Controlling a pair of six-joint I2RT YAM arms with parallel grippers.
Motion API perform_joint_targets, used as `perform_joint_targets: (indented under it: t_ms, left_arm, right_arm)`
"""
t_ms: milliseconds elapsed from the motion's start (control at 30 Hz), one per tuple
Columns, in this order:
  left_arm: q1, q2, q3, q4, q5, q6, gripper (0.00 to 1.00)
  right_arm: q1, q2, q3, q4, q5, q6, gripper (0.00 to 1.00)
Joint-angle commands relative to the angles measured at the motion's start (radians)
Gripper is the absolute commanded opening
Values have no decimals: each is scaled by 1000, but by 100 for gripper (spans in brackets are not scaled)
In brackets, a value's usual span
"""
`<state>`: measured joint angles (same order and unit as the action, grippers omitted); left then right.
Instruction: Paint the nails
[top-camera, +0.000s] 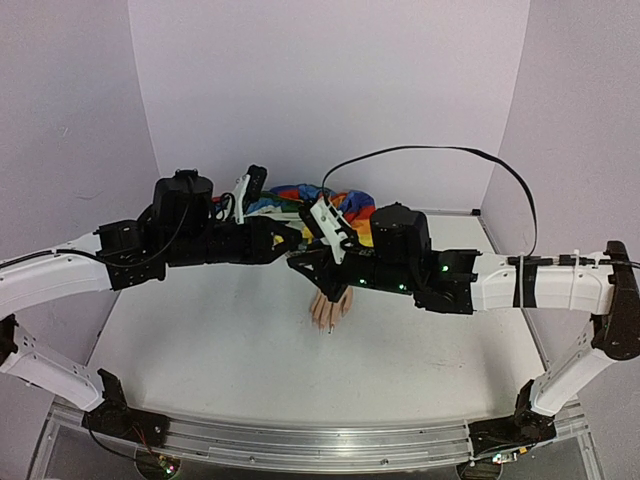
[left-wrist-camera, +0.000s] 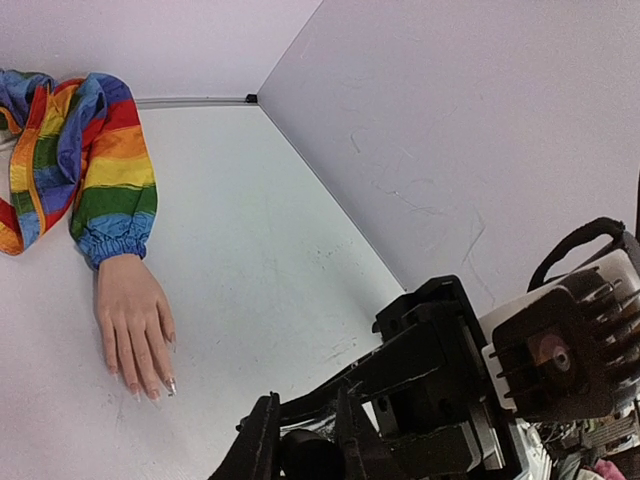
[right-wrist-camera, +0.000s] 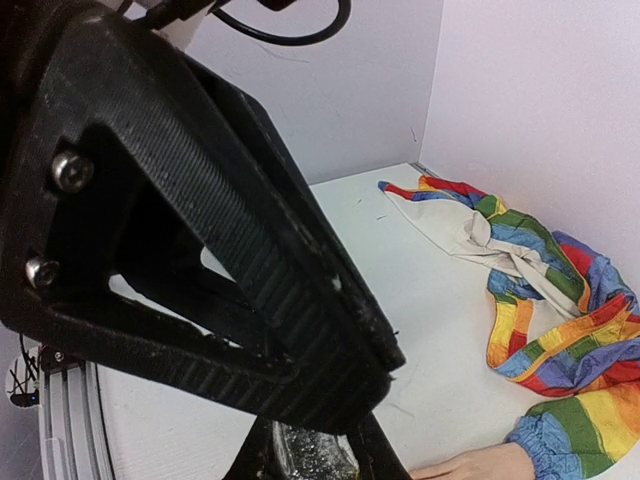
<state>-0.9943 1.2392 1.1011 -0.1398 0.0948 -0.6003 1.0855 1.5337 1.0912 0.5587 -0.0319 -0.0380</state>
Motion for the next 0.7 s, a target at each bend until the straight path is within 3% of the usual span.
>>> perform_joint_targets:
  t_ms: [0, 100, 167, 300, 400, 433, 533, 667]
  left_arm:
    - [-6, 15, 68, 39, 36, 19, 13]
    - [-6, 25, 74, 48, 107, 74, 1]
    - [-5, 24, 80, 58, 238, 153, 0]
    - [-5, 2, 75, 114, 639, 334, 0]
    - [-8, -32, 2, 345, 1041, 384, 0]
    - [-10, -38, -2, 382, 1111, 387, 0]
    - [-10, -27, 33, 391, 1210, 394, 0]
    - [-12, -27, 38, 391, 1184, 391, 0]
  right_arm:
    - [8, -19, 43, 57, -13, 4, 0]
    - [8, -44, 25, 65, -71, 10, 0]
    - [-5, -79, 13, 69, -209, 11, 0]
    - [-66, -142, 1, 120, -733, 89, 0]
    - [-75, -136, 42, 223, -1106, 219, 0]
    - [-74, -123, 57, 270, -1186, 282, 0]
    - [-71, -132, 44, 355, -1234, 351, 0]
    - [-76, -163, 1, 350, -1177, 322, 0]
